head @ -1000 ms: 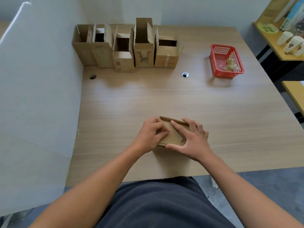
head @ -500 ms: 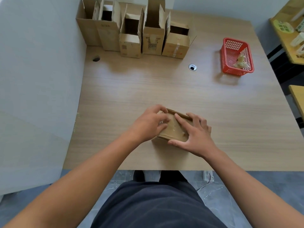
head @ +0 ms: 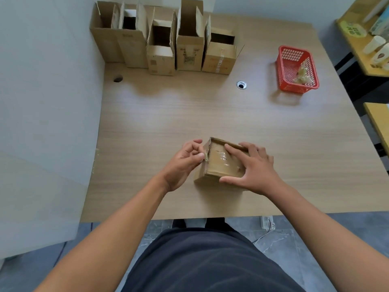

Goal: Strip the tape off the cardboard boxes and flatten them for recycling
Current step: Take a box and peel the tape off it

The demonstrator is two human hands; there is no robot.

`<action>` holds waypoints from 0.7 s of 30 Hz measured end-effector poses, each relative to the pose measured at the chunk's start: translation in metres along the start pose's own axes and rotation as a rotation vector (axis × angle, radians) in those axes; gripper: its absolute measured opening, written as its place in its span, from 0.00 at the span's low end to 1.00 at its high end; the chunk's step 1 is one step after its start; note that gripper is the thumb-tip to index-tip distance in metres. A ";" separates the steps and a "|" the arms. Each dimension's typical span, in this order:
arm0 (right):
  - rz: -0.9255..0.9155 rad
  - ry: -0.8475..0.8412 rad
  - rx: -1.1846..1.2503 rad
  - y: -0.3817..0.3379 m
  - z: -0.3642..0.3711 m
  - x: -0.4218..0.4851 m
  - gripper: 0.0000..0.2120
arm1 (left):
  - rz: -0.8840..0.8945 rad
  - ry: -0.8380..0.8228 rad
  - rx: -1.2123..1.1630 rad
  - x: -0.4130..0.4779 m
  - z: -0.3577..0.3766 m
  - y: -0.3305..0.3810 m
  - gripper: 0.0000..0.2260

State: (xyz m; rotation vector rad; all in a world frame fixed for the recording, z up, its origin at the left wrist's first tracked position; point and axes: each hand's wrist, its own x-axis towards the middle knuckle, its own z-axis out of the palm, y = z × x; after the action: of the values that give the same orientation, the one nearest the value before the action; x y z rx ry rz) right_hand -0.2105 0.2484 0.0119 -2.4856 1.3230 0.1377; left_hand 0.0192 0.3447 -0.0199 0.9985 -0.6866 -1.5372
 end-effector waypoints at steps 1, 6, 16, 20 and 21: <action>-0.004 0.011 -0.023 -0.003 0.000 0.001 0.50 | 0.017 0.047 0.020 -0.002 0.003 -0.003 0.07; -0.042 0.016 -0.044 -0.024 0.002 0.005 0.52 | 0.190 0.421 0.161 -0.010 0.024 -0.023 0.13; -0.041 0.117 -0.098 -0.036 0.012 0.003 0.50 | 0.177 0.792 0.578 -0.030 0.041 -0.038 0.26; -0.042 0.126 -0.102 -0.037 0.013 0.007 0.51 | 0.255 0.832 0.540 -0.033 0.047 -0.042 0.09; -0.061 0.106 -0.103 -0.036 0.013 0.009 0.52 | 0.257 0.858 0.504 -0.033 0.048 -0.043 0.08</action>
State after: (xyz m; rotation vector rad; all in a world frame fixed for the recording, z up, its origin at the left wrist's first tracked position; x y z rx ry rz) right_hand -0.1751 0.2643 0.0061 -2.6505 1.3103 0.0625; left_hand -0.0425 0.3815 -0.0264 1.7149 -0.5445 -0.5955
